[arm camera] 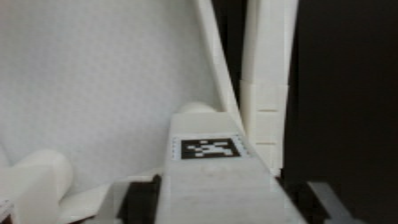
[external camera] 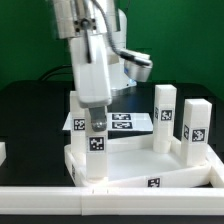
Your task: Assemble desk
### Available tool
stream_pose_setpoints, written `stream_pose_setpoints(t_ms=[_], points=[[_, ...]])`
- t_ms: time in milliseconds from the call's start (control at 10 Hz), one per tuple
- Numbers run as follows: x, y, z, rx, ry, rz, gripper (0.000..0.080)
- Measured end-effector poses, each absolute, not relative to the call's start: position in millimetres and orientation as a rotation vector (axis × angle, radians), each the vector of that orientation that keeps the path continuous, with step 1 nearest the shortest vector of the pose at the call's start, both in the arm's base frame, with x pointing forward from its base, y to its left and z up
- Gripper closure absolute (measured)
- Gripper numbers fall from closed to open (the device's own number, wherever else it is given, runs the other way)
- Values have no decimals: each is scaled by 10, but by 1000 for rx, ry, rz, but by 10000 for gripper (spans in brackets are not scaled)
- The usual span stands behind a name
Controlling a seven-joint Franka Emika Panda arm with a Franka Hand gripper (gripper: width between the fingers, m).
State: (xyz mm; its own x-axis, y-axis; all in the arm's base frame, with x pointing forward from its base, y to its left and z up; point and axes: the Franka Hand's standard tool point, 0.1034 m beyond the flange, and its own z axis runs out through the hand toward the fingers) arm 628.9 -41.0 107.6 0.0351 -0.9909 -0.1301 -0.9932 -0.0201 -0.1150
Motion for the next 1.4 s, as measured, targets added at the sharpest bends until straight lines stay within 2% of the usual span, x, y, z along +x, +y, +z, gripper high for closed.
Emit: stream_pose_setpoints(t_ms=[300, 400, 500, 600, 700, 800, 1100, 1300, 1400], points=[[6289, -393, 1082, -2279, 1911, -4, 511], [6314, -389, 1101, -2516, 1588, -66, 421], [6318, -423, 1095, -2676, 1305, -110, 245], [6312, -436, 1086, -2705, 1258, -112, 245], [6311, -440, 1086, -2752, 1159, -121, 177], [6311, -445, 1085, -2796, 1057, -129, 158], [6329, -421, 1153, -3060, 150, -197, 150], [6311, -389, 1113, -3058, 147, -186, 150], [6309, -394, 1111, -3056, 175, -184, 299]])
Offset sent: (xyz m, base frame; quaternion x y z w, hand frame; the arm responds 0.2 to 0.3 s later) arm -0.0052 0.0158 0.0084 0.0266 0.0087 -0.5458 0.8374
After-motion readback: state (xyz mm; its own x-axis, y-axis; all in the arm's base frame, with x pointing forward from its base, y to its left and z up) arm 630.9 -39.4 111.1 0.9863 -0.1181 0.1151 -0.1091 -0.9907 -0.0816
